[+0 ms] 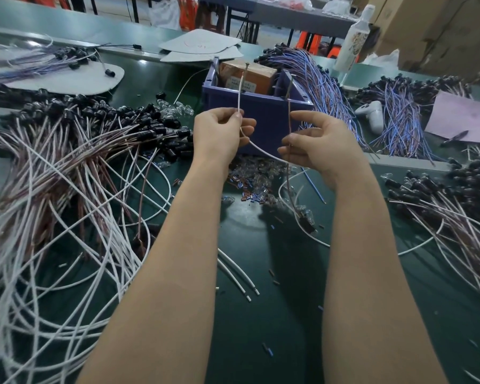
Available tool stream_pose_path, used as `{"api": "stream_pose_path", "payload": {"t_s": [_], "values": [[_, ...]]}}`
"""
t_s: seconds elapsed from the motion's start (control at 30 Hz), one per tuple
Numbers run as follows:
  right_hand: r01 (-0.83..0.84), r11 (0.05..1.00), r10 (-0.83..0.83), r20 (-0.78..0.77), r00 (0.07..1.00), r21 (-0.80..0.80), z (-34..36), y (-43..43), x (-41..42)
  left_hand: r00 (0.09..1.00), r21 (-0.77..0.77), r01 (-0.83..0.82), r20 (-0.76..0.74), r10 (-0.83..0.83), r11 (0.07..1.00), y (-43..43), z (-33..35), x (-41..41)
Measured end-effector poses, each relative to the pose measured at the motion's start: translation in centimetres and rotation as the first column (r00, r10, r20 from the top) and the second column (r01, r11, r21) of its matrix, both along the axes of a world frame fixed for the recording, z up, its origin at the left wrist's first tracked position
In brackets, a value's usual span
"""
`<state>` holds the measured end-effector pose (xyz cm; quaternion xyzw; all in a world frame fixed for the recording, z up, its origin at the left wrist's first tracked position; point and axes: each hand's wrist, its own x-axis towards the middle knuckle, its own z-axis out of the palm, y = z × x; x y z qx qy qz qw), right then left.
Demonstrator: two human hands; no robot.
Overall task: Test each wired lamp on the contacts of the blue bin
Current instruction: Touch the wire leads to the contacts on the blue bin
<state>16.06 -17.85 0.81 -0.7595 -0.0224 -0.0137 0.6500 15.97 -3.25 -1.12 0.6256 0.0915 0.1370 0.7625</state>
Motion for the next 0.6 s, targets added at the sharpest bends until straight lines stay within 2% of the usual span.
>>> {"api": "stream_pose_path", "payload": {"t_s": [0.6], "values": [[0.015, 0.999, -0.013, 0.036, 0.999, -0.052, 0.32, 0.24, -0.19, 0.999, 0.063, 0.044, 0.002, -0.044, 0.997, -0.18, 0.09, -0.18]]}}
